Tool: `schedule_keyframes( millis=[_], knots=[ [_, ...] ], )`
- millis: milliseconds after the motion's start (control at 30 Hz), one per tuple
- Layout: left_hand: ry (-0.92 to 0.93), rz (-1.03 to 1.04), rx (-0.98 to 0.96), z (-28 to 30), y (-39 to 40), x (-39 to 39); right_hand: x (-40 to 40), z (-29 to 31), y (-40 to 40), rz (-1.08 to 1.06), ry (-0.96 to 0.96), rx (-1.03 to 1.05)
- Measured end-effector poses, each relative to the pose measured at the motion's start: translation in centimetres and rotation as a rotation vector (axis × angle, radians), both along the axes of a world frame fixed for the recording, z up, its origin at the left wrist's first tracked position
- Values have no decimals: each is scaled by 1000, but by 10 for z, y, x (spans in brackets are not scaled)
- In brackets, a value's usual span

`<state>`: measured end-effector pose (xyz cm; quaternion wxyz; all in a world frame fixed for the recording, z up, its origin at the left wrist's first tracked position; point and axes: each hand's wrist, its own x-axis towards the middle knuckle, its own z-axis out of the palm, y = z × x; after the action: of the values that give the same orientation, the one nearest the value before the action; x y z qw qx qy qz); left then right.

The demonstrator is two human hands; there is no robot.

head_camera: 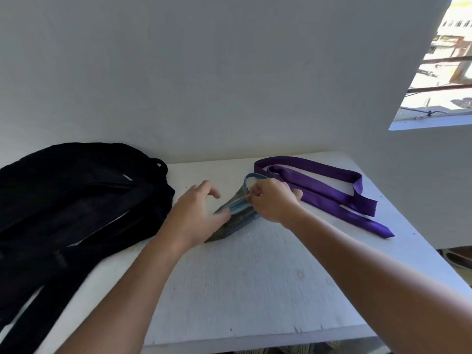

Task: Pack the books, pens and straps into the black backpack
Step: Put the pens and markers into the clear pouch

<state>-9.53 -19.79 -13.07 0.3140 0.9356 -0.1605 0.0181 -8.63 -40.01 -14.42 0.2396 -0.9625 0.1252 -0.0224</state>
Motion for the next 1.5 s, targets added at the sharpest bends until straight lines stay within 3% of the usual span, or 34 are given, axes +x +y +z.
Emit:
schedule_keyframes(
  millis=[133,200,367,800,967,1067,1133,1200,1267,1400,1500],
  knots=[
    [175,-158,329,13,-44,40,-4,-6,-1,-15,-16,-5],
    [235,-197,392,0,-58,47,-7,-7,-1,-31,-27,-6],
    [180,-220,323,-26,-59,40,-9,-3,-18,-123,18,63],
    [-29,-192,297,-34,-45,26,-12,-18,-39,-205,-81,23],
    [-161,-52,318,-30,-33,23,-9,-21,-27,-101,-277,383],
    [-325,79,386,-14,-30,11,-21,-15,12,-173,-424,798],
    [-434,160,443,-4,-19,-1,-23,-12,40,-220,-293,1169],
    [-531,206,509,4,-4,-14,-23,-8,63,-169,-29,1492],
    [-600,239,584,10,18,-25,-22,-6,84,-29,138,1595],
    [-635,256,657,23,68,-46,-26,2,127,141,208,1730],
    [-424,192,558,40,107,-54,-33,9,159,143,198,1813]
  ],
)
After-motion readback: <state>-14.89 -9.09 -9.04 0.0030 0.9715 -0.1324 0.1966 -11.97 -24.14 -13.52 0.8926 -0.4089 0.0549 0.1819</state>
